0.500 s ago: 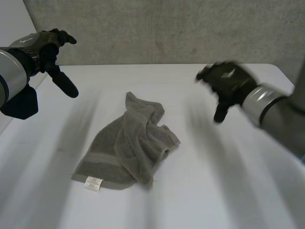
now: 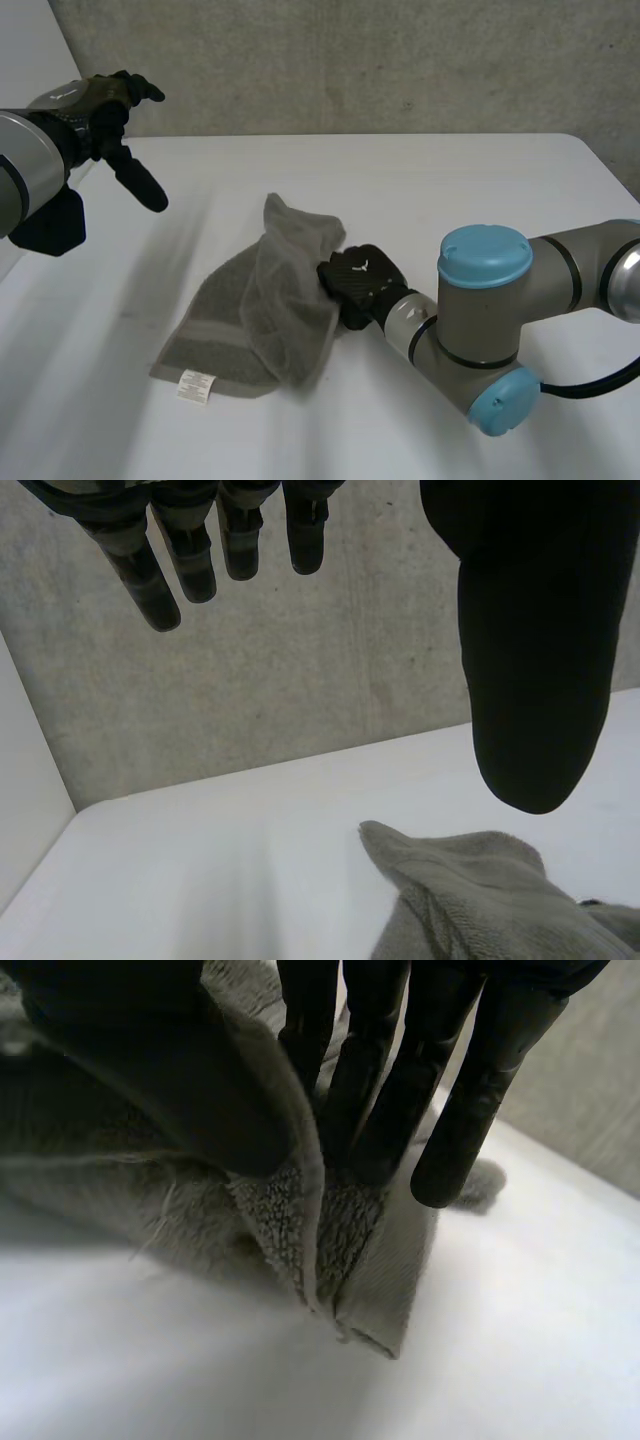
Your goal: Fold the laundry
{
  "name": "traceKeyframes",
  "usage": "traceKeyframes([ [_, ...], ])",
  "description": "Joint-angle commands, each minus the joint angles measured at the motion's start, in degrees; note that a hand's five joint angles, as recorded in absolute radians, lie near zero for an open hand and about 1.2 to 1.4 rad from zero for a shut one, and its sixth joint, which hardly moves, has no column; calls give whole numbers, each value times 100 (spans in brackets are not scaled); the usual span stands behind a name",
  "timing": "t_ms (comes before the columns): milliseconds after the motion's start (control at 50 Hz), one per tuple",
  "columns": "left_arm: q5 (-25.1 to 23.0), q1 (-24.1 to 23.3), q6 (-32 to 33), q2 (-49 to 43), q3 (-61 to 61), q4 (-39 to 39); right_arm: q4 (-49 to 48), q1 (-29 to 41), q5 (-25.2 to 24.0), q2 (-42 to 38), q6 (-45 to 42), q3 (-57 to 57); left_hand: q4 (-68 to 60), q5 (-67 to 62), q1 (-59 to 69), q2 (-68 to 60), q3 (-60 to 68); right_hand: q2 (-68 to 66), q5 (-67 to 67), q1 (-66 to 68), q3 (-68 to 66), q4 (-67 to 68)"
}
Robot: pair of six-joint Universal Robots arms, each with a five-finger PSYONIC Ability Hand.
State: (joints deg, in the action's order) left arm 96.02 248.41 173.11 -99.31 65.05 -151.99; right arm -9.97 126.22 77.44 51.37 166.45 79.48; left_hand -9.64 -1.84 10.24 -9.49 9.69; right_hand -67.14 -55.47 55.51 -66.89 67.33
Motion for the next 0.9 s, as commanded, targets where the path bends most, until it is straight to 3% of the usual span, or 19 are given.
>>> traceKeyframes([
  [20,4,-82,-6,-71,288,-155,-216,-106,96,1222,2,-55,-91,129,31,-106,86,-1286,-1453,2449,-1311,1267],
  [200,4,-345,-14,-334,895,-551,529,-633,139,2736,-419,-441,-176,44,116,-190,171,-1286,-1453,2449,-1311,1267],
  [360,-5,-714,-58,-510,1729,-832,1049,-976,551,2993,-1087,-600,-226,-6,166,-241,221,-1286,-1453,2449,-1311,1267],
  [540,13,-1058,-23,-792,2346,-1298,1049,-1310,1220,2712,-2609,-644,-361,-141,301,-375,356,-1286,-1453,2449,-1311,1267],
  [640,-5,-1101,-23,-976,2495,-1404,1049,-1389,1913,2229,-3776,-741,-444,-224,384,-459,439,-1286,-1453,2449,-1311,1267],
  [740,-22,-1277,-23,-1003,2513,-1404,953,-1609,2169,1895,-4129,-820,-763,-543,703,-778,758,-1286,-1453,2449,-1311,1267],
  [900,13,-1593,-6,-1003,2697,-1535,900,-1671,2170,1622,-4130,-837,-1571,-1351,1511,-1586,1566,-1286,-1453,2449,-1311,1267],
])
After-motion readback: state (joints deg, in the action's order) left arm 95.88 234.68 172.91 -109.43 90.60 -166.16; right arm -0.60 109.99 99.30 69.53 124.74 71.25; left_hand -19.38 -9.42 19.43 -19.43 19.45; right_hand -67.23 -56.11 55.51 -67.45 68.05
